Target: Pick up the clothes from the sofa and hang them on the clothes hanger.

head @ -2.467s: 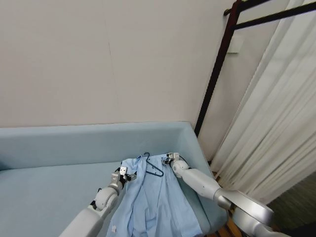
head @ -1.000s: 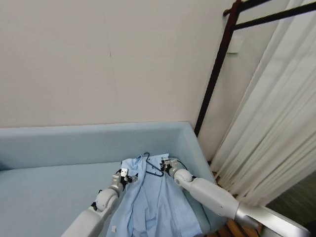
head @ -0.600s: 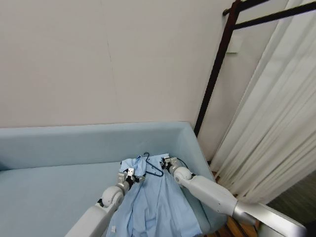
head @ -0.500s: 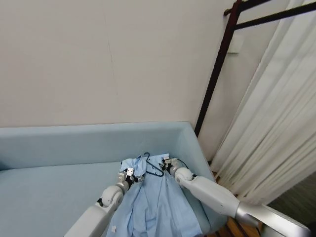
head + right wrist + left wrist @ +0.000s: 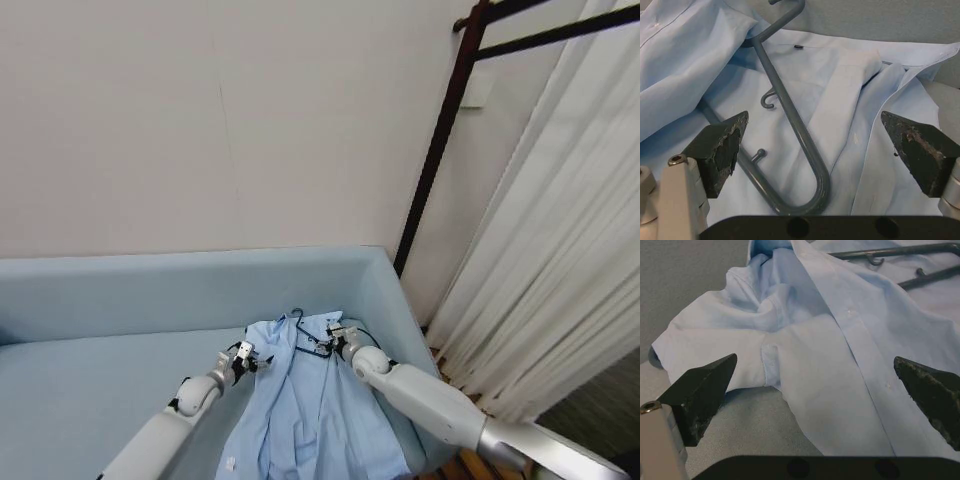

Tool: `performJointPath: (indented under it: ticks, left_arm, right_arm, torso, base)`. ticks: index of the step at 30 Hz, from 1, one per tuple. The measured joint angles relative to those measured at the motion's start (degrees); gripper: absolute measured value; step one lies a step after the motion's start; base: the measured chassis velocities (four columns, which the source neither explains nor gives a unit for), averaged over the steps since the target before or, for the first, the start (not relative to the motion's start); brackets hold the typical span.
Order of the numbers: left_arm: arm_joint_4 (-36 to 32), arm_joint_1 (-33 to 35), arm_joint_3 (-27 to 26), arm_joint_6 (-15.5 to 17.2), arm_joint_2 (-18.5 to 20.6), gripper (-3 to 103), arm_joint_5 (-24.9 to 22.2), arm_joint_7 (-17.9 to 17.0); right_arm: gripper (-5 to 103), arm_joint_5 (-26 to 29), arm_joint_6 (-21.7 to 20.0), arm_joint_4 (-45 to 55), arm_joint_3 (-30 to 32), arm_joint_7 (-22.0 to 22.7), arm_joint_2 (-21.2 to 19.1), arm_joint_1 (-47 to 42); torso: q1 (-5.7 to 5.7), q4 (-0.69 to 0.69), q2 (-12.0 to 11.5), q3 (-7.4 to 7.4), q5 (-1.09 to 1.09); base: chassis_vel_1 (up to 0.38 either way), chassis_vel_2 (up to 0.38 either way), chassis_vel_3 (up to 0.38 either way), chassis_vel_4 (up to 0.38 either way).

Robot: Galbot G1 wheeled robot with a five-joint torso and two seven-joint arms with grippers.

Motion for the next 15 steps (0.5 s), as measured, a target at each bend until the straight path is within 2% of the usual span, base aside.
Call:
performJointPath:
  ticks: [2, 7, 9, 12, 14, 15]
  left_arm:
    - [0.04, 0.00, -0.05, -0.13, 0.07, 100, 0.16, 0.29]
    - [-0.40, 0.53, -0.19, -0.17, -0.19, 100, -0.07, -0.82]
    - [-0.70, 0.76, -0.19, -0.17, -0.28, 100, -0.52, -1.27]
    - [-1.28, 1.07, -0.19, -0.10, -0.37, 100, -1.60, -1.83]
    - [-1.45, 1.10, -0.18, -0.05, -0.37, 100, -1.87, -1.89]
    - [-1.52, 1.10, -0.18, -0.02, -0.37, 100, -1.98, -1.91]
  right_arm:
    - [88, -0.14, -0.24, 0.77, 0.00, -0.31, -0.52, -0.24]
    - [84, -3.94, -0.72, 2.68, -0.62, -2.94, -2.22, -1.74]
    - [83, -7.60, -0.30, 2.84, -0.91, -4.06, -2.49, -2.55]
    - [86, -16.43, 1.17, 1.93, -1.77, -6.18, -2.17, -3.80]
    - [88, -17.94, 1.28, 1.37, -1.93, -6.32, -1.82, -3.85]
    - [93, -18.55, 1.31, 1.08, -1.96, -6.35, -1.64, -3.86]
  torso:
    - [0.00, 0.00, 0.00, 0.00, 0.00]
    - [0.00, 0.00, 0.00, 0.00, 0.00]
    - [0.00, -0.01, 0.00, 0.00, 0.00]
    - [0.00, -0.01, 0.00, 0.00, 0.00]
    - [0.00, 0.00, 0.00, 0.00, 0.00]
    - [0.00, 0.00, 0.00, 0.00, 0.00]
  base:
    - [0.000, 0.000, 0.000, 0.000]
    - [0.000, 0.000, 0.000, 0.000]
    - [0.000, 0.000, 0.000, 0.000]
    - [0.000, 0.000, 0.000, 0.000]
    - [0.000, 0.000, 0.000, 0.000]
    - [0.000, 0.000, 0.000, 0.000]
